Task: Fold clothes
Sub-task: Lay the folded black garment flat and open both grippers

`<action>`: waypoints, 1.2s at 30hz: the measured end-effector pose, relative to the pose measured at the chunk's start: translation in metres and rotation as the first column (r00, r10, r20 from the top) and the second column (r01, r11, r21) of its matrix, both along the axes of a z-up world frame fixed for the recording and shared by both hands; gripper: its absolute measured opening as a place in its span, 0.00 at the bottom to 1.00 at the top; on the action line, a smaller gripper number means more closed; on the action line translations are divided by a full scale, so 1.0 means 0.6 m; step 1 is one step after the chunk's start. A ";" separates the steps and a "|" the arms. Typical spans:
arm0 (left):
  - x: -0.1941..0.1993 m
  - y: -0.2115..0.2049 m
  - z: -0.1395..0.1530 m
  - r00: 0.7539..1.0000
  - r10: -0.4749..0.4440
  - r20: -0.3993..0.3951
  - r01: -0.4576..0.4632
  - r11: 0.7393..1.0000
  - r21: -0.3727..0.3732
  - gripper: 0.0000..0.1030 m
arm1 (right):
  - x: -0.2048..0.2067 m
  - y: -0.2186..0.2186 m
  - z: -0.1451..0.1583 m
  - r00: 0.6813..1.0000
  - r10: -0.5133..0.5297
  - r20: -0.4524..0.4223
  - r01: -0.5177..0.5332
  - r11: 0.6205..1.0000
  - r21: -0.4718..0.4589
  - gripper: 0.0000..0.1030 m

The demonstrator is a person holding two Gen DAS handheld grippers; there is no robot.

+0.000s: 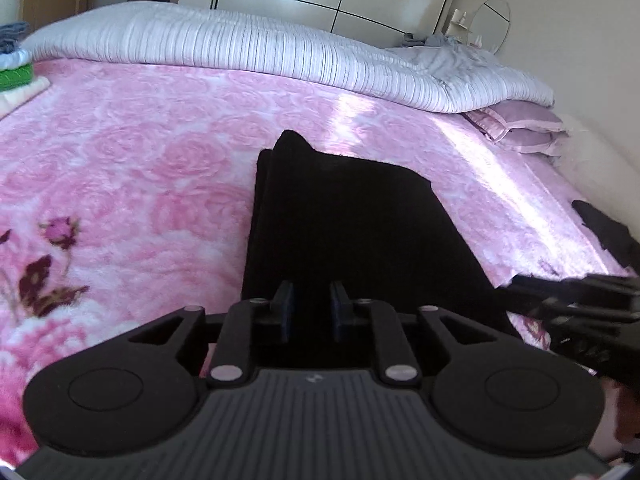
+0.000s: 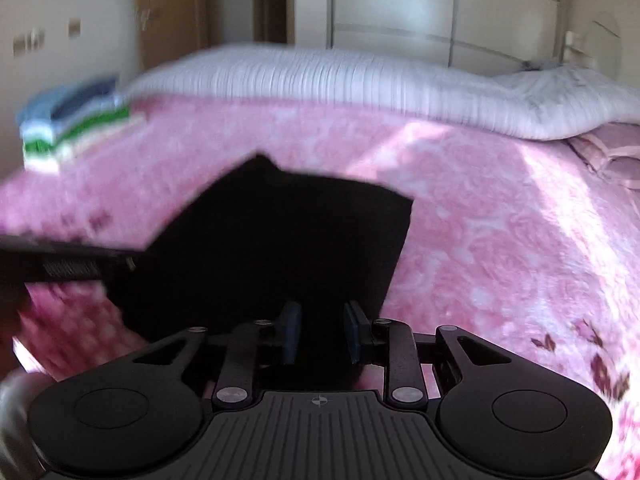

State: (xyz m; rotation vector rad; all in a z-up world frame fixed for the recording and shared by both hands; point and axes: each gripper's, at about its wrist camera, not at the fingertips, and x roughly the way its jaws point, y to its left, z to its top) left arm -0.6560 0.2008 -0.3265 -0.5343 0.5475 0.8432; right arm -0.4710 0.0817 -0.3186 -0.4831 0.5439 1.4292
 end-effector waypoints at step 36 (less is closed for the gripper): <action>0.008 -0.165 0.069 0.950 0.018 -0.313 0.011 0.996 0.090 0.37 | -0.027 -0.095 -0.001 0.970 -0.207 -0.131 0.174 0.958 -0.230 0.69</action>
